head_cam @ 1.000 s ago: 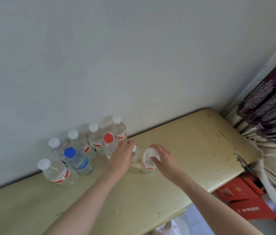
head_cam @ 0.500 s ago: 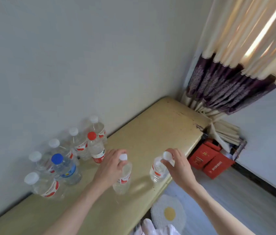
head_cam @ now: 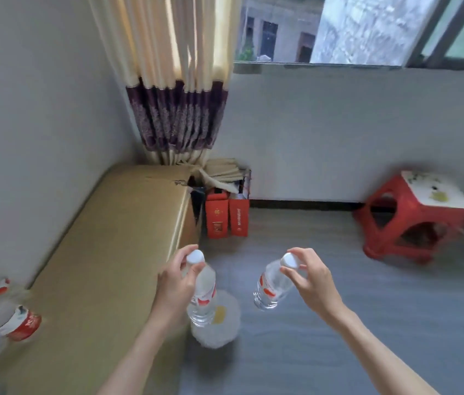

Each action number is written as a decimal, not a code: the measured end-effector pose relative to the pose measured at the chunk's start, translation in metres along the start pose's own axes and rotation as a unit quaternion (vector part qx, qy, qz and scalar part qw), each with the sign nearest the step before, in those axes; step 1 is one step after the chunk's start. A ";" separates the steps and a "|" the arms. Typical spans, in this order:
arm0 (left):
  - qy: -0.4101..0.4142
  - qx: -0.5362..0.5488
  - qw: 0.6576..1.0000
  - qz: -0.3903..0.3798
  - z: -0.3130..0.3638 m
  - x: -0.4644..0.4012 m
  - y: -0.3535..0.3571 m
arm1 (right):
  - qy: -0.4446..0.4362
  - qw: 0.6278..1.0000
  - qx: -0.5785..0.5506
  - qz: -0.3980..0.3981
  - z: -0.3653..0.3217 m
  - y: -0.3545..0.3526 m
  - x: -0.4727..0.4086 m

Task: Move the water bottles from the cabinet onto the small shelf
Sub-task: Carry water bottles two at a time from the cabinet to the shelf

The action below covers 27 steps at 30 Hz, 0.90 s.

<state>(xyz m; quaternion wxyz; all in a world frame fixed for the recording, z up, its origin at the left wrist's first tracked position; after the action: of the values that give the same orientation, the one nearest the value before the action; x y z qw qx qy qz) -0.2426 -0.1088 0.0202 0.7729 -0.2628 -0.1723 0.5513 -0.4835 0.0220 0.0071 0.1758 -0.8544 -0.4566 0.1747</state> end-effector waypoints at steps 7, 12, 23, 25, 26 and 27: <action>0.152 -0.031 0.981 -0.117 0.125 0.044 0.167 | 0.115 0.976 -0.014 0.184 0.088 -0.192 0.089; 0.220 -0.010 0.955 -0.201 0.202 0.099 0.294 | 0.156 0.958 0.010 0.239 0.143 -0.309 0.154; 0.270 0.043 0.866 -0.419 0.367 0.205 0.536 | 0.234 0.848 0.002 0.476 0.243 -0.518 0.283; 0.279 0.040 0.848 -0.449 0.394 0.219 0.582 | 0.244 0.830 0.007 0.502 0.264 -0.553 0.296; 0.285 0.038 0.840 -0.460 0.408 0.225 0.605 | 0.250 0.821 0.011 0.514 0.275 -0.571 0.302; 0.291 0.038 0.833 -0.470 0.423 0.230 0.629 | 0.256 0.812 0.016 0.525 0.286 -0.590 0.307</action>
<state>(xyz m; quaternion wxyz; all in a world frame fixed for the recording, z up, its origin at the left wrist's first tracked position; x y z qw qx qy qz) -0.8800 0.3592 -0.0210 0.9626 -0.2689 -0.0216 0.0257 -0.8787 0.6280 -0.0145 0.1816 -0.9750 0.1258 0.0226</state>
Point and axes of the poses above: each hand's wrist, its own x-axis away from the middle knuckle, its own y-axis out of the palm, z = x × y, the point moved 9 cm from there along -x, towards the middle knuckle, and after that the axes turned 9 degrees about -x, right-handed, at the moved point
